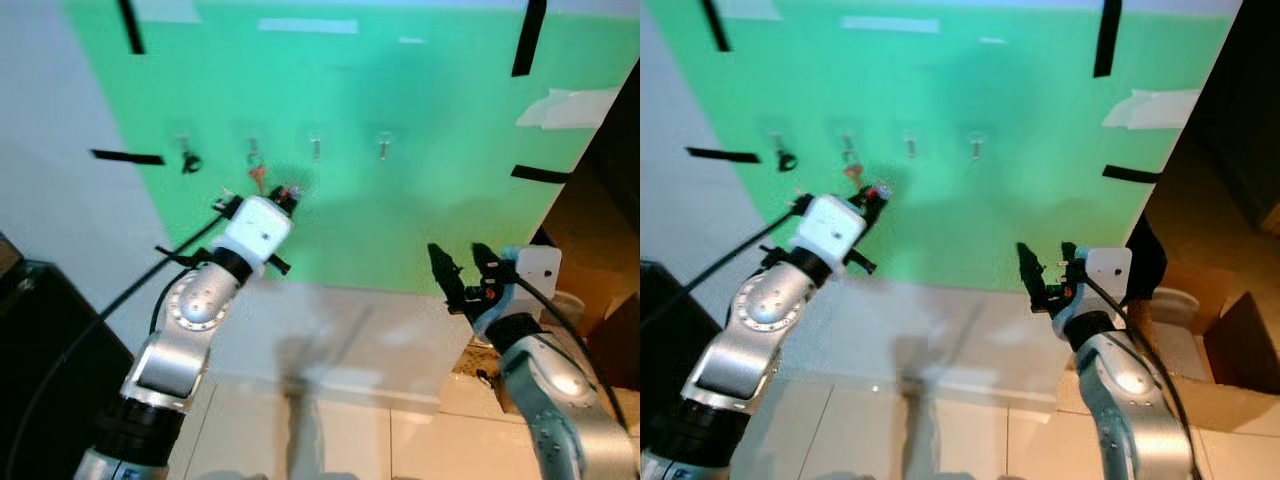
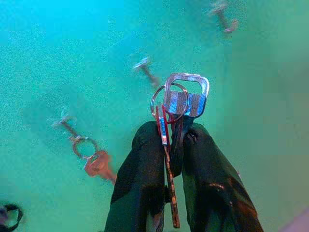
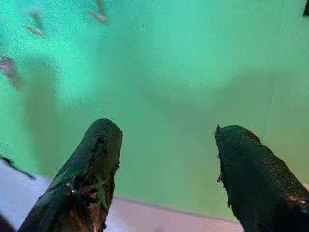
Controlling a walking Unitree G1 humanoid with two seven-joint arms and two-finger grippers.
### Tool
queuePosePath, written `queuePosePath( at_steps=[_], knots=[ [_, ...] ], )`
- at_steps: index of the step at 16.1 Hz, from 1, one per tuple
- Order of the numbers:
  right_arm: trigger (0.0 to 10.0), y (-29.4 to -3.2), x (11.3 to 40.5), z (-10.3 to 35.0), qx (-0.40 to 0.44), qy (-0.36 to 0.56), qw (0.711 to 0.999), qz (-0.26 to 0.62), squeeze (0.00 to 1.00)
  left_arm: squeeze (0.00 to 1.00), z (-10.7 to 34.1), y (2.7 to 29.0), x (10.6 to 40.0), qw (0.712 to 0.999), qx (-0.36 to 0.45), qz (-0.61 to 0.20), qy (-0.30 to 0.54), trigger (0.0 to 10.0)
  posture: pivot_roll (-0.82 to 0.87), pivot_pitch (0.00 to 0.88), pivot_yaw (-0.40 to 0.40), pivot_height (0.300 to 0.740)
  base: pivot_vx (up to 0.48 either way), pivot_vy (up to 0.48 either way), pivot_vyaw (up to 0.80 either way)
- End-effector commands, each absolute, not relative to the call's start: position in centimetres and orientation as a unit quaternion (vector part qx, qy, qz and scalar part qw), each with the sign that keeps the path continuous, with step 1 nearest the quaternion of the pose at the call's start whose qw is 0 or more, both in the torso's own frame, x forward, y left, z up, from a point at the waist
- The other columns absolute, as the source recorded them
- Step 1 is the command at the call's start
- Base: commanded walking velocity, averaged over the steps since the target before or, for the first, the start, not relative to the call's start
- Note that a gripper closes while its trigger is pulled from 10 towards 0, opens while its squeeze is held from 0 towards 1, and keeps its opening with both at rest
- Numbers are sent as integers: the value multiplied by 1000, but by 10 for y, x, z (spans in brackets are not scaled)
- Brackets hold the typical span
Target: Hang keys on a hook
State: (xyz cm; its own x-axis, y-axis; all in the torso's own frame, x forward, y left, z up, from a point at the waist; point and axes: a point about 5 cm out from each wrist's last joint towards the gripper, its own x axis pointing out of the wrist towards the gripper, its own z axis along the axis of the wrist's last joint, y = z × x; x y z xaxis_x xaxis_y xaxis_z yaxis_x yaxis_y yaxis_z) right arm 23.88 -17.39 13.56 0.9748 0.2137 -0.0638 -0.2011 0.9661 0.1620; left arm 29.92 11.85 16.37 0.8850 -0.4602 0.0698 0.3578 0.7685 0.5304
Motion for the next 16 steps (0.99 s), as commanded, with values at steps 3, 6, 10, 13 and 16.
queuePosePath(
  at_steps=[3, 6, 10, 13, 16],
  knots=[
    [10000, -178, 236, 148, 82, 38, 981, 172, 0, 0, 173, 107, 314, 916, 313, -221, -115, 10000, -140, 0, 13, 740, 0, 0, 0],
    [10000, -175, 230, 152, 56, 50, 970, 230, 0, 0, 177, 113, 327, 917, 335, -183, -117, 10000, -152, 0, 13, 740, 0, 0, 0],
    [10000, -173, 223, 161, 49, 49, 962, 262, 0, 0, 178, 122, 338, 921, 345, -146, -106, 10000, -163, 0, 15, 740, 0, 0, 0],
    [10000, -173, 228, 163, 50, 45, 966, 252, 0, 0, 177, 122, 345, 920, 351, -142, -99, 10000, -162, 0, 6, 740, 0, 0, 0],
    [10000, -170, 230, 167, 51, 42, 964, 257, 0, 0, 182, 122, 358, 917, 360, -138, -100, 10000, -163, 0, 0, 740, 0, 0, 0]
  ],
)
